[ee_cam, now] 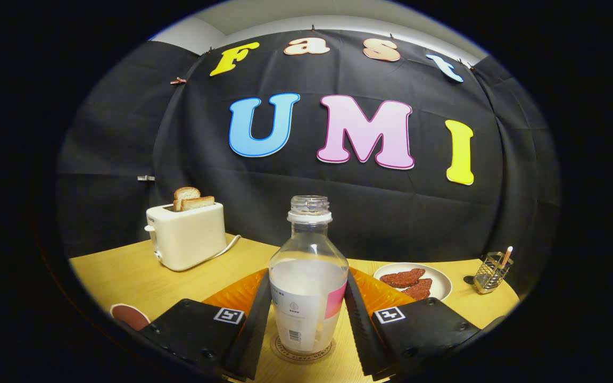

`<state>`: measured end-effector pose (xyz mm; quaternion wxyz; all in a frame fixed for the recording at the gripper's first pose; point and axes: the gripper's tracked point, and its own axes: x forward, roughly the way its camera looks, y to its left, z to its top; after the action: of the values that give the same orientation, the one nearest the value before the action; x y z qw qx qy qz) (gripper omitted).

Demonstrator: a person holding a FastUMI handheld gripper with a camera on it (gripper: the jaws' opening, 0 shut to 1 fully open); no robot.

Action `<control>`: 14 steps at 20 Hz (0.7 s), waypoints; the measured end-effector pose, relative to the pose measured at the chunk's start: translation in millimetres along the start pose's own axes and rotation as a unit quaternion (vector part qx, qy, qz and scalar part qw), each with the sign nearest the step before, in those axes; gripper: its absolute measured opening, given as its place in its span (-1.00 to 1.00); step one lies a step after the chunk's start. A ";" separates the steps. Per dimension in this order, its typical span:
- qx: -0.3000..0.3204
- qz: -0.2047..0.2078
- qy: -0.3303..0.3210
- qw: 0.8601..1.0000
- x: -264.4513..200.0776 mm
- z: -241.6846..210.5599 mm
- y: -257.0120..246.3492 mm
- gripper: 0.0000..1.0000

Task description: Take the bottle from table, then pour the juice into the cup, finally place the bottle on the coaster

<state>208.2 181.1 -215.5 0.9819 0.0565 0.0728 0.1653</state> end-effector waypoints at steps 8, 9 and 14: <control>0.014 0.008 -0.002 1.000 15.1 -34.3 -4.4 0.47; 0.016 0.007 -0.001 1.000 19.2 -37.4 -5.0 0.49; 0.030 0.006 -0.002 1.000 12.0 -40.9 -6.5 0.51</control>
<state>214.8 182.6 -258.0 0.9790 0.0863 0.0758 0.1685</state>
